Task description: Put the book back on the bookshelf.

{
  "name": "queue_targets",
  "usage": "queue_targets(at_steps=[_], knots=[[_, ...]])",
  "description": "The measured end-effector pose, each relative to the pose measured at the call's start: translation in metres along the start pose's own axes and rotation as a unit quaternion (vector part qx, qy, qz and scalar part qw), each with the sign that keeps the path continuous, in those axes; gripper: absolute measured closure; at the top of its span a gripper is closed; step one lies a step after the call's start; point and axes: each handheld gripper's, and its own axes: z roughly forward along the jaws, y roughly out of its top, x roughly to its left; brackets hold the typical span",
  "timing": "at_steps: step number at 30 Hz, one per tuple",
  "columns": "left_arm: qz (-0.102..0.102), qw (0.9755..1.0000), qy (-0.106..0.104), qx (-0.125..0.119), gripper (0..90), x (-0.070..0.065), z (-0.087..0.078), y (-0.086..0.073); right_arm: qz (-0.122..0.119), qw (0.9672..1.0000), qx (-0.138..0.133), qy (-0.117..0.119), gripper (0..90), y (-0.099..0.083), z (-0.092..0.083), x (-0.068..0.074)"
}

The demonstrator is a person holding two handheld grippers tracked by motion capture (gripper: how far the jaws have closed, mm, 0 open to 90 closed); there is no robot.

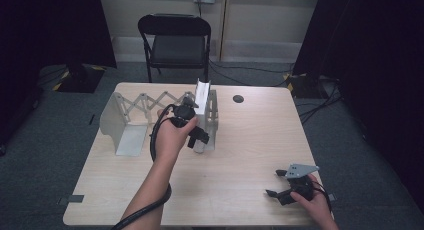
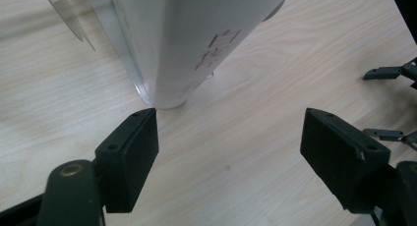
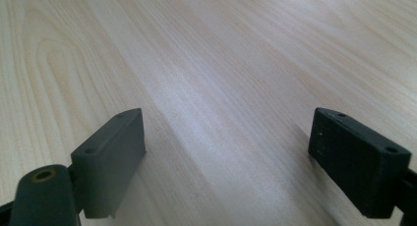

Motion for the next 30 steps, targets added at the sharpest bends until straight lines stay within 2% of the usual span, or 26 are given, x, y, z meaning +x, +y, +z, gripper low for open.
queue_targets(at_steps=[8,30], knots=[[0.008,0.9998,-0.016,0.0,22.4,0.004,0.005,-0.008,0.0,1.0,0.0,0.0,13.6,0.0,0.0,0.0],[0.009,0.9999,-0.012,-0.003,22.8,0.026,0.01,-0.028,0.0,1.0,0.0,0.0,13.6,0.0,0.0,0.0]])
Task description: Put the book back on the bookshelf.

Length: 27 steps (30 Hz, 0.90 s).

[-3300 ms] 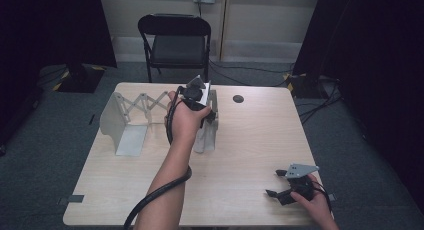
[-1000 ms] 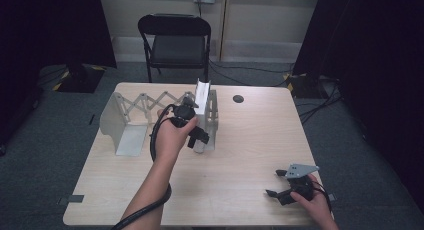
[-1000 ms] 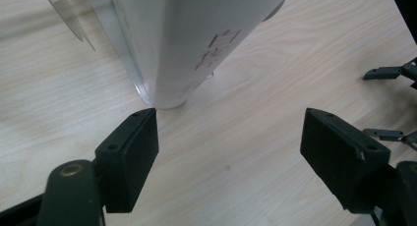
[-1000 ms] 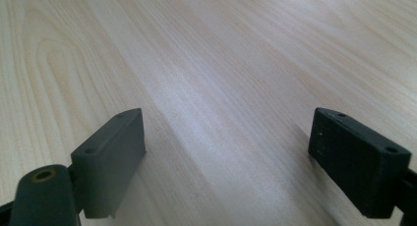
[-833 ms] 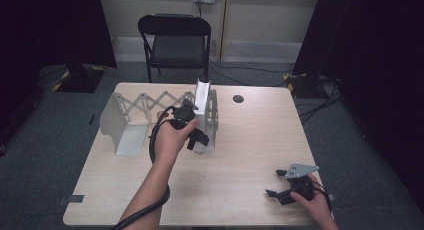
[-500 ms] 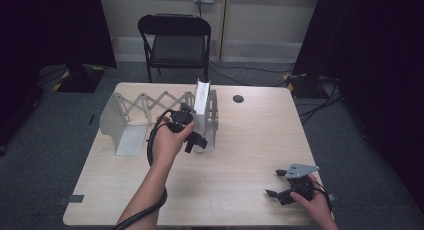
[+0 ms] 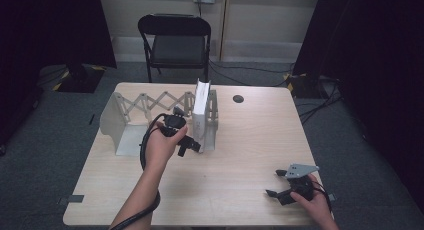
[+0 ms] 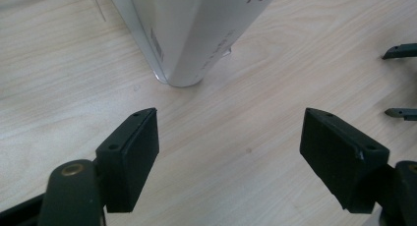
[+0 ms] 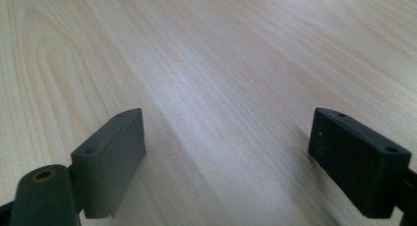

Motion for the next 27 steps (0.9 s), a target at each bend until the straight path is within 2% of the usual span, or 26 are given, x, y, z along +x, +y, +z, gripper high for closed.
queue_targets(at_steps=[4,13,18,20,27], knots=[[0.005,1.0,-0.005,0.003,22.8,0.003,0.002,-0.004,-0.001,1.0,0.0,0.0,13.6,0.0,0.0,0.0],[-0.006,1.0,-0.006,0.001,22.1,0.01,0.008,-0.012,0.0,1.0,0.0,0.0,13.6,0.0,0.0,0.0],[-0.004,0.9999,-0.006,0.009,21.7,0.013,0.012,-0.016,0.0,1.0,0.0,0.0,13.6,0.0,0.0,0.0],[-0.004,0.9999,-0.012,0.011,21.6,0.014,0.014,-0.018,0.0,1.0,0.0,0.0,13.6,0.0,0.0,0.0],[-0.009,0.9998,-0.015,0.008,20.9,0.017,0.017,-0.024,0.0,1.0,0.0,0.0,13.6,0.0,0.0,0.0]])
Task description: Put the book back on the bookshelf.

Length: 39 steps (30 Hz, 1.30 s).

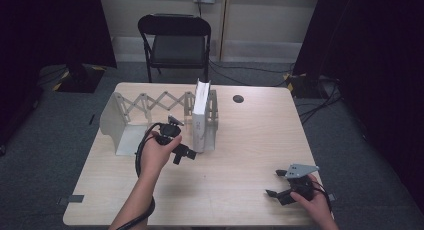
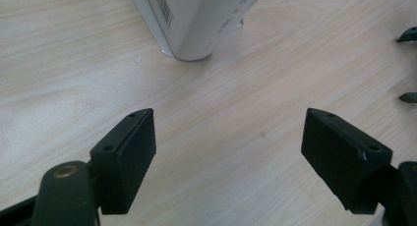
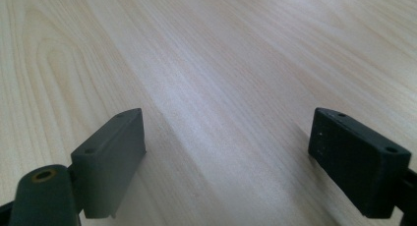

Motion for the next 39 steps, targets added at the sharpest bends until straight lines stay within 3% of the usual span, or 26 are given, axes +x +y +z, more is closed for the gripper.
queue_targets(at_steps=[39], knots=[[-0.009,0.9999,0.004,0.009,20.2,0.025,0.012,-0.029,-0.001,1.0,0.0,0.0,13.6,0.0,0.0,0.0]])
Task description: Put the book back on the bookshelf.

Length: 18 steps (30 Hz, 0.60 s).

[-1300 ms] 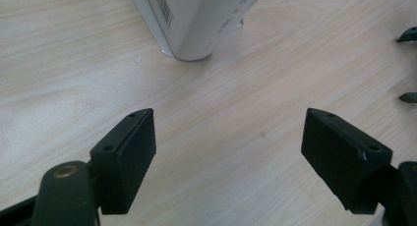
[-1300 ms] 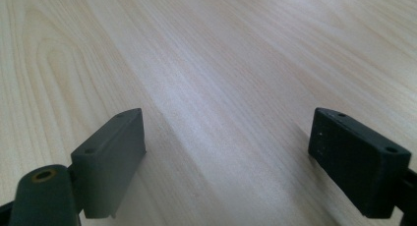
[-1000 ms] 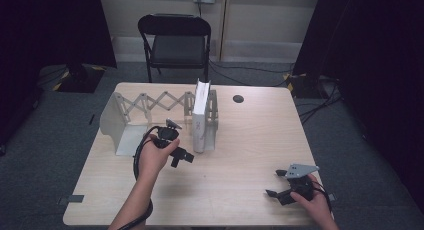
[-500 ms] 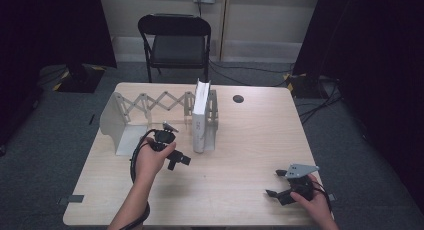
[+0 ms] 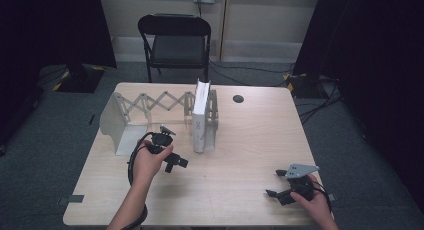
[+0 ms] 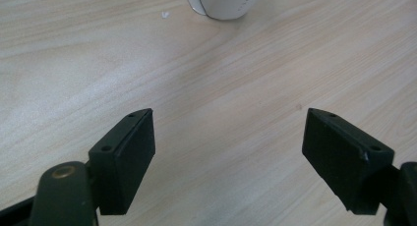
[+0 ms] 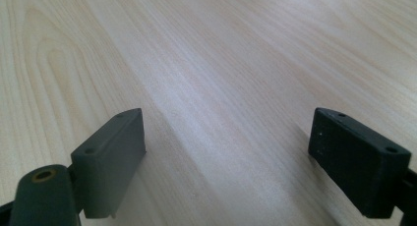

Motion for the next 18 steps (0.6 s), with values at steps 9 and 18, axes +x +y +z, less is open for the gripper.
queue_targets(at_steps=[9,18], knots=[[-0.004,1.0,0.0,0.0,20.5,0.003,0.002,-0.005,0.0,1.0,0.0,0.0,13.6,0.0,0.0,0.0],[-0.002,1.0,0.002,0.001,21.1,0.009,0.004,-0.011,0.0,1.0,0.0,0.0,13.6,0.0,0.0,0.0]])
